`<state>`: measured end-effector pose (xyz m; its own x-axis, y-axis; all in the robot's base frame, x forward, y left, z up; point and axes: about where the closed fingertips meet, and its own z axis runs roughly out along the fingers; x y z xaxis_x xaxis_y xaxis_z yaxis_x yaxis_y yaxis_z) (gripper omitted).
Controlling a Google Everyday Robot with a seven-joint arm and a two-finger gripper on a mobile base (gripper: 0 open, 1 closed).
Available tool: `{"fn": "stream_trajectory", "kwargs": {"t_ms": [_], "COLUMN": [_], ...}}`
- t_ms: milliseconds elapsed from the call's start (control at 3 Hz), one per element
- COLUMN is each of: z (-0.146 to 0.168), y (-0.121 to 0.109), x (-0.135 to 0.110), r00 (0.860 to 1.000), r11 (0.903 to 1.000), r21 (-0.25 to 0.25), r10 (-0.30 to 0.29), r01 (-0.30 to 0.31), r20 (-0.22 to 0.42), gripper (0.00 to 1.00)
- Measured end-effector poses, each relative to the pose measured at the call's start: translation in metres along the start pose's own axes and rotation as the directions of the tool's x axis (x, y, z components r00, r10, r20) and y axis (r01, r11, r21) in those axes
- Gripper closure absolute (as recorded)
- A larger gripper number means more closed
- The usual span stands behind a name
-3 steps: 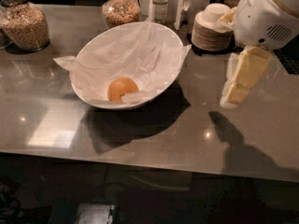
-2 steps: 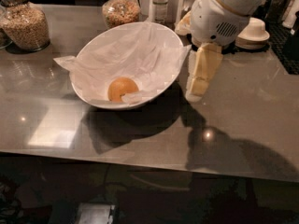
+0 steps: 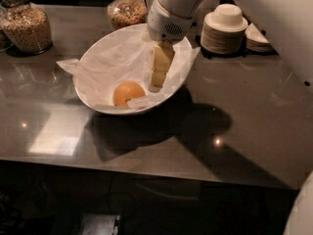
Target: Pick orange from white bowl
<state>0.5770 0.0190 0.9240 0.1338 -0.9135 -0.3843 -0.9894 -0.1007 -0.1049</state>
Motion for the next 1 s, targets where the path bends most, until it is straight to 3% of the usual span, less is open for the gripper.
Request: {"fn": "stream_trajectory", "kwargs": {"t_ms": [333, 667, 1000], "z": [0.0, 0.01, 0.019], "y": [0.0, -0.008, -0.007], "x": [0.0, -0.013, -0.043], "r00": [1.0, 0.998, 0.986], "r11": [1.0, 0.9988, 0.9873], "r21": [0.0, -0.01, -0.031], "r10": [0.0, -0.048, -0.154], "r01": [0.0, 0.048, 0.156], "r20": [0.0, 0.03, 0.068], "gripper": [0.0, 0.0, 0.0]}}
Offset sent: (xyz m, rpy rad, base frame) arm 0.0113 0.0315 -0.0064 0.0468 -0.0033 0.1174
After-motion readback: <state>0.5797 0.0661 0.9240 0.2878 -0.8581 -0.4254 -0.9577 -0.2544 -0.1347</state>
